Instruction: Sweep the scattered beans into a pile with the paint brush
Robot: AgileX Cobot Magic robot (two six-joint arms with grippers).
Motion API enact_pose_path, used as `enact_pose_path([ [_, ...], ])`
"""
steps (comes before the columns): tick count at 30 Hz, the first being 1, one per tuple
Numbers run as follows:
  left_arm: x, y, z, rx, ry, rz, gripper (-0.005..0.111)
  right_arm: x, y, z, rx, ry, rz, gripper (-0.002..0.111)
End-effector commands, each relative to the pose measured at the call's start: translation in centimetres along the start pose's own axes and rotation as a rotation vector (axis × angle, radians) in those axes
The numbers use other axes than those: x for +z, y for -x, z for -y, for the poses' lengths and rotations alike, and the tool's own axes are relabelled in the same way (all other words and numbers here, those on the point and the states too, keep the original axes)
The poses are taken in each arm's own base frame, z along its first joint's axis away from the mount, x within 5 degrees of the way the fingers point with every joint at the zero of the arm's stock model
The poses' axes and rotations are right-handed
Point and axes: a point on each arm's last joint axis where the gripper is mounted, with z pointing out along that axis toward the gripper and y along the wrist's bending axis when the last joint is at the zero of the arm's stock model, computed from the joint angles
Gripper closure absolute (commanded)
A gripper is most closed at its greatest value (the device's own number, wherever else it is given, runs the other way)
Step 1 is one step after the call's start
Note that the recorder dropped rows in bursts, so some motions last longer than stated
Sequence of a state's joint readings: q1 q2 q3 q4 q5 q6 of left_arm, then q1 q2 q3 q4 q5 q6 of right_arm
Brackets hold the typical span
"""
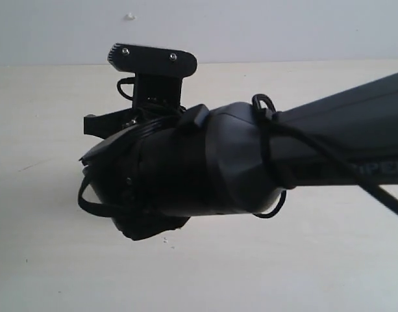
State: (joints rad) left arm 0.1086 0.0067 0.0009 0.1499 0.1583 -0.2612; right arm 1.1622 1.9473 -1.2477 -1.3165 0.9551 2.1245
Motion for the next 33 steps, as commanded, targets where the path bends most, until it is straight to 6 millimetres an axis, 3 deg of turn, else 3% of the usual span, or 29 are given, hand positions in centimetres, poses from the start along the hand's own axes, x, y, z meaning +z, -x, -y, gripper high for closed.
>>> enact_pose_path([
  [1,-0.1,0.1,0.0,0.001,0.001,0.009,0.107,-2.0,1.6,-0.4,-0.008,0.003,0.09,0.108],
  [6,-0.1,0.1,0.0,0.001,0.001,0.009,0.107,-4.7,2.5,0.3,-0.177,-0.109,0.159,0.108],
  [9,-0.1,0.1,0.0,0.001,0.001,0.009,0.107,-5.2,0.8,0.7,-0.19,-0.139,0.052,0.108],
  [13,-0.1,0.1,0.0,0.001,0.001,0.009,0.107,-5.2,-1.8,0.5,-0.147,-0.169,-0.028,0.108],
  [21,-0.1,0.1,0.0,0.001,0.001,0.009,0.107,-3.3,-5.1,-0.4,-0.027,-0.178,-0.055,0.108],
  [27,-0.1,0.1,0.0,0.001,0.001,0.009,0.107,-3.0,-4.4,-2.2,-0.019,-0.125,-0.007,0.108],
  [33,-0.1,0.1,0.0,0.001,0.001,0.009,0.107,-3.4,-3.0,-2.8,-0.025,-0.117,0.08,0.108],
])
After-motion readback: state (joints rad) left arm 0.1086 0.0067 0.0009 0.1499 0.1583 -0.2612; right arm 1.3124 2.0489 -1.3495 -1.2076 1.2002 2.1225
